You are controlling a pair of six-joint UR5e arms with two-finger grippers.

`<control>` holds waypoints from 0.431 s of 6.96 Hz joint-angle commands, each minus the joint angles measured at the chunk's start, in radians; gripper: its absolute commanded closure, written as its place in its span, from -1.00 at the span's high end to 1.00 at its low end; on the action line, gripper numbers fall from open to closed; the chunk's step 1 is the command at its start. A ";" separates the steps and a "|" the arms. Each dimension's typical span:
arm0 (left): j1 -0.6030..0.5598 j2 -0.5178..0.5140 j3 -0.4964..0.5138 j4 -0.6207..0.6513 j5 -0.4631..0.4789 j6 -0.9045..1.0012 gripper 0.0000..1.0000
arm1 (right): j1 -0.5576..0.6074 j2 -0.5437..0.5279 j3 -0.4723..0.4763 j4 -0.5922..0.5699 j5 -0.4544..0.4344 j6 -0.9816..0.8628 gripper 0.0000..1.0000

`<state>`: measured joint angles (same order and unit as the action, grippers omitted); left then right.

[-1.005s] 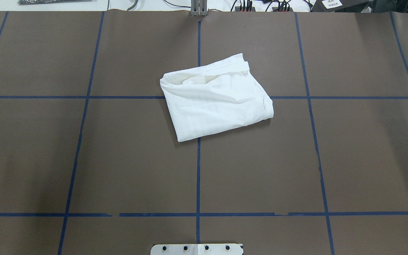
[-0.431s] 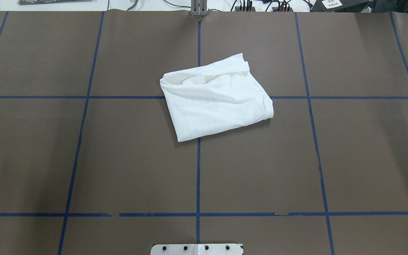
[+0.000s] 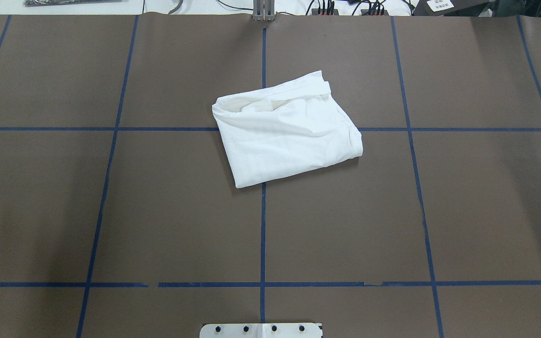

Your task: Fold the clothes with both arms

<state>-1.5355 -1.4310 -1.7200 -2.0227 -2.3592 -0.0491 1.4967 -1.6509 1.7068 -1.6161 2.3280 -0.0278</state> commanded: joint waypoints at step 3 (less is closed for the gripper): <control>0.000 0.001 0.016 -0.002 0.000 -0.001 0.99 | -0.001 0.013 -0.033 0.001 0.025 -0.003 1.00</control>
<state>-1.5355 -1.4298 -1.7078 -2.0242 -2.3593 -0.0500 1.4959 -1.6435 1.6840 -1.6153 2.3476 -0.0300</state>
